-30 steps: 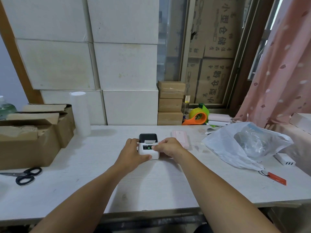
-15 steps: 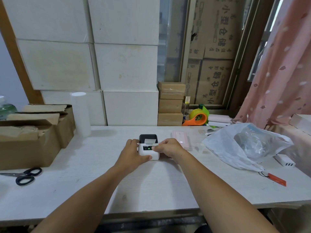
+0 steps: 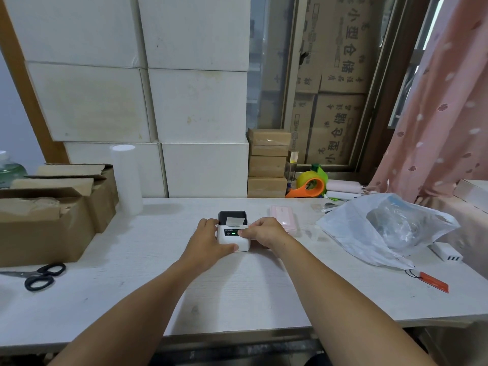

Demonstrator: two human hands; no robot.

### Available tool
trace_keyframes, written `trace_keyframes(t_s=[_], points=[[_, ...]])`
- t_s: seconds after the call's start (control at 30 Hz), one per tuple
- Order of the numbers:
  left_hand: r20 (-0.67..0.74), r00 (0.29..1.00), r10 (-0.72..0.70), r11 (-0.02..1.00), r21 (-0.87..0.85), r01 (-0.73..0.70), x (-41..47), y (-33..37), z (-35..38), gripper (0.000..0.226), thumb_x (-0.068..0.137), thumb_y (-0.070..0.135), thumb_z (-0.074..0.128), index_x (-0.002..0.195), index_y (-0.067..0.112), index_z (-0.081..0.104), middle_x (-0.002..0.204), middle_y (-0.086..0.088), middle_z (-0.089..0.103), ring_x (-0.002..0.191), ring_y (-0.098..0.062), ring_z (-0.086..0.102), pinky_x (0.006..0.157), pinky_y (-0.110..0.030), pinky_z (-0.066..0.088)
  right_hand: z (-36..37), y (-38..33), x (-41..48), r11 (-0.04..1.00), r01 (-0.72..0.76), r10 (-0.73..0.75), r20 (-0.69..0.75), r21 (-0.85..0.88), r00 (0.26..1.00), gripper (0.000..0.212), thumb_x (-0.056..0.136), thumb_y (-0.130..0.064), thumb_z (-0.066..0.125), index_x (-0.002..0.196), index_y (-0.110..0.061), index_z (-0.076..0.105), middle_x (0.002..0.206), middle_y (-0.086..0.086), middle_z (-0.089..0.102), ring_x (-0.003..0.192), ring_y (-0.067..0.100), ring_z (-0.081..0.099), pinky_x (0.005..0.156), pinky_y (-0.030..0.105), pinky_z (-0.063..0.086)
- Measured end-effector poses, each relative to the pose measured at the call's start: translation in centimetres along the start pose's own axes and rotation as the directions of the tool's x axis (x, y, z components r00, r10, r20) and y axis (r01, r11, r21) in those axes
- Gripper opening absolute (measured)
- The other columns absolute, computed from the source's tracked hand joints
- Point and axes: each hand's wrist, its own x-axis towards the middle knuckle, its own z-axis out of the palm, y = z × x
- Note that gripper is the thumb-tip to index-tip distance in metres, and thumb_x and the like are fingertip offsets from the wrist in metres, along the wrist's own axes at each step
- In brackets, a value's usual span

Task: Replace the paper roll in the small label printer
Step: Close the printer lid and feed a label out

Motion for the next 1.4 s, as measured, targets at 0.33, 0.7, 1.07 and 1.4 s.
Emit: trace_keyframes(t_s=[0.33,0.7,1.07,1.4], points=[[-0.001,1.0,0.0,1.0,0.002,0.0,0.0,0.0,0.0,0.074,0.067,0.043,0.087,0.128,0.02,0.052,0.119,0.006,0.047,0.101,-0.015,0.062,0.086,-0.034,0.054,-0.1,-0.2,-0.2,1.0,0.0,0.0,-0.005,-0.031,1.0,0.035,0.081,-0.033,0.089,0.106,-0.013,0.074,0.098,0.002,0.074,0.084,0.016,0.065,0.07,0.03,0.049],[-0.001,1.0,0.003,1.0,0.003,-0.003,-0.1,0.0,0.0,0.072,0.067,0.043,0.087,0.127,0.02,0.053,0.117,0.007,0.047,0.099,-0.014,0.062,0.083,-0.031,0.053,0.2,-0.4,0.2,0.998,-0.002,0.0,-0.033,-0.062,0.999,0.034,0.077,-0.034,0.089,0.101,-0.015,0.074,0.098,0.002,0.075,0.087,0.018,0.067,0.075,0.034,0.054],[0.006,1.0,0.011,1.0,0.024,-0.011,-0.1,0.1,-0.1,0.07,0.069,0.042,0.088,0.127,0.02,0.054,0.117,0.006,0.048,0.1,-0.011,0.059,0.079,-0.028,0.05,0.0,0.8,0.4,0.999,0.035,-0.035,-0.024,0.003,0.999,0.022,0.076,-0.023,0.088,0.093,-0.021,0.074,0.103,0.0,0.077,0.105,0.022,0.071,0.089,0.037,0.057],[0.037,0.999,0.004,1.0,0.012,-0.004,-0.3,0.1,-0.1,0.076,0.069,0.043,0.089,0.131,0.021,0.053,0.121,0.007,0.047,0.095,-0.014,0.061,0.067,-0.017,0.043,0.0,1.2,0.3,0.997,0.036,-0.035,-0.014,0.066,0.999,0.029,0.07,-0.027,0.089,0.094,-0.019,0.075,0.104,0.003,0.077,0.104,0.024,0.071,0.098,0.046,0.059]])
